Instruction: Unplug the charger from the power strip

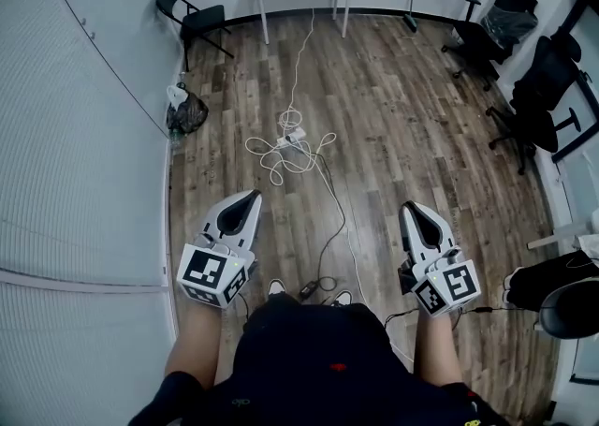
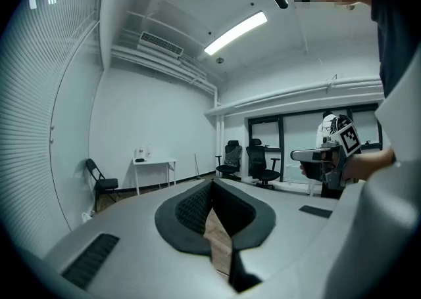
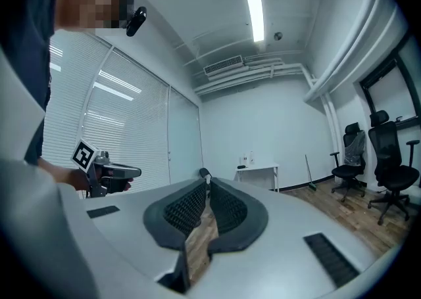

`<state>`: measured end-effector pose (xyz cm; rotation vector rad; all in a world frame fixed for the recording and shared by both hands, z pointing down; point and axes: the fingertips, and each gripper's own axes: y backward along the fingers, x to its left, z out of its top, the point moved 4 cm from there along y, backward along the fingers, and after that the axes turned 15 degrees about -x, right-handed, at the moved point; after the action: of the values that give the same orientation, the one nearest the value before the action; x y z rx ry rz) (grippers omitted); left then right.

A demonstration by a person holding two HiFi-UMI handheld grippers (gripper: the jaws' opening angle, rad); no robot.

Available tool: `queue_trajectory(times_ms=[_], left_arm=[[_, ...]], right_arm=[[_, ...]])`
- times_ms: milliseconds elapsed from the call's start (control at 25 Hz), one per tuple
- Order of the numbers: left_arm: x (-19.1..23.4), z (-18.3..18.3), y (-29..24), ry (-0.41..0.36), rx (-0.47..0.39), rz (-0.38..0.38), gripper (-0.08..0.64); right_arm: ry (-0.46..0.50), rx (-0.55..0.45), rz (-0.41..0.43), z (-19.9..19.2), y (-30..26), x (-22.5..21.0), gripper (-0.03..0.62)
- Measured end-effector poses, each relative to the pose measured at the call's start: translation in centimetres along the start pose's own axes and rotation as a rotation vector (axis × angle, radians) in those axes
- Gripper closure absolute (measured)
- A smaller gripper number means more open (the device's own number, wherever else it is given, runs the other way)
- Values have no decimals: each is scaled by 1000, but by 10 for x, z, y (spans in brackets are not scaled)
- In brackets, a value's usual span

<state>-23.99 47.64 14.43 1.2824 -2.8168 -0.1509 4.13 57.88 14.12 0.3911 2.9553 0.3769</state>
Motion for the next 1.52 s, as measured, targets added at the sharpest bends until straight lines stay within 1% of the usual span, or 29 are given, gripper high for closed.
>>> queue_trajectory(times_ms=[160,360,480,600,680,800,920,1080,1240,1400,1520], left_arm=[[-25,-4,-7,12,7,29,541],[-58,-15,-10,-11,23,65,541],[-73,-22,-12,-17,37,78,541],[-79,-29,-17,-8,67,93,541],[-77,-33,-29,-3,64,104,541],[-69,-37,-50,5,50,102,541],[-52,-42,-70,11,44,96,541],[-13,-53,-99,37,32,107,541],[40,-65,-135,45,40,107,541],[101,-72,-172,52,40,101,541],[146,-75,-195,55,42,81,541]], right_arm=[[-26,18,20,-2,21,-22,557],[-58,30,67,-14,45,-50,557],[-81,40,88,-24,50,-63,557],[-93,51,114,-27,53,-68,557],[-92,61,121,-31,51,-77,557],[-92,73,95,-37,43,-98,557],[-92,82,72,-41,24,-111,557],[-71,111,85,-55,-21,-119,558],[-69,125,82,-72,-88,-130,557],[-43,153,118,-86,-162,-127,557],[-36,161,123,-96,-218,-123,557]])
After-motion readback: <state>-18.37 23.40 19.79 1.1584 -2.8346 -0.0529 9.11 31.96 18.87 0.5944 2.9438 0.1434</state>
